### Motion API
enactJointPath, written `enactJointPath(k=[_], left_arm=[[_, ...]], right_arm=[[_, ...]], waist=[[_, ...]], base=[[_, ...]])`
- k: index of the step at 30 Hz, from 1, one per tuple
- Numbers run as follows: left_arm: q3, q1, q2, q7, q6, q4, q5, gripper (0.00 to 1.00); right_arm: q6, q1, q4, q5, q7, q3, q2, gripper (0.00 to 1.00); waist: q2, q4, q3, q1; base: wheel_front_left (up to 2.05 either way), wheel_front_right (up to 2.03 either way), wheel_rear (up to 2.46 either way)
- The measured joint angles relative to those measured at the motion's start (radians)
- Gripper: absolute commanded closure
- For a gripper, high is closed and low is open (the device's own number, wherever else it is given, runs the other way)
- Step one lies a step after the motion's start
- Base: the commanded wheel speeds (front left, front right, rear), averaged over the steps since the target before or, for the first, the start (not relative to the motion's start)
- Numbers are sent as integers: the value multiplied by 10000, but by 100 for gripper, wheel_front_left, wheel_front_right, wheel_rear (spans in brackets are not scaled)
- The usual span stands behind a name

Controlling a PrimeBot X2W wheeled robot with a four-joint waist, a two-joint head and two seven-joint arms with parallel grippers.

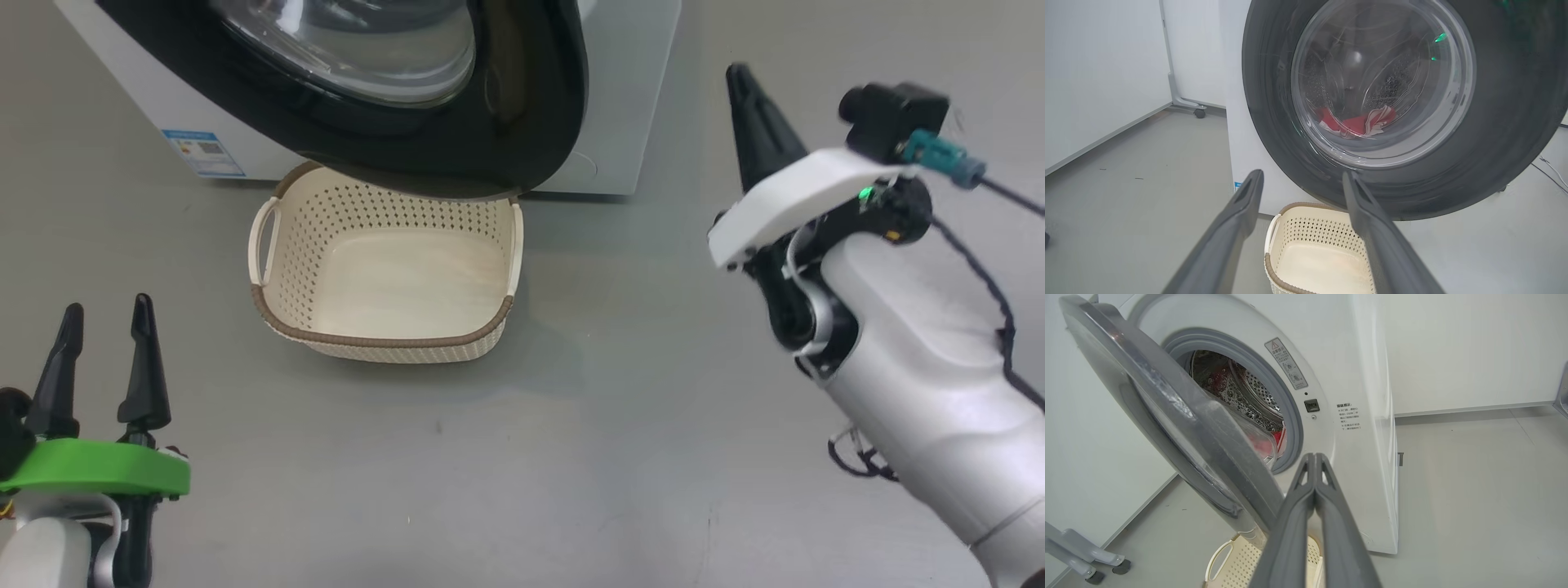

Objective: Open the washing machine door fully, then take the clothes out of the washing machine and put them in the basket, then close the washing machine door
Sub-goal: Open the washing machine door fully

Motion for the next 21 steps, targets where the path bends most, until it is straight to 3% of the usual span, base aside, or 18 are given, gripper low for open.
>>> enactJointPath(k=[11, 18, 19, 20, 21], left_arm=[[410, 393, -38, 0, 0, -54, 178, 0], [405, 651, -50, 0, 0, -38, 374, 0], [382, 654, -59, 0, 0, -38, 389, 0], [349, 660, -73, 0, 0, -40, 428, 0], [332, 666, -90, 0, 0, -38, 470, 0]], right_arm=[[-98, 2151, -441, -1254, -109, 136, 79, 100], [-98, 2921, -1011, -2894, -107, -1494, 268, 100], [-98, 3096, -1030, -3127, -107, -1678, 274, 85], [-98, 3296, -1041, -3358, -107, -1843, 280, 25], [-98, 3501, -1058, -3628, -107, -2067, 316, 0]], waist=[[0, -711, -507, 0], [0, -1027, -637, 0], [0, -1058, -654, 0], [0, -1082, -668, 0], [0, -1096, -682, 0]], base=[[0, 0, 0], [0, 0, 0], [0, 0, 0], [0, 0, 0], [0, 0, 0]])
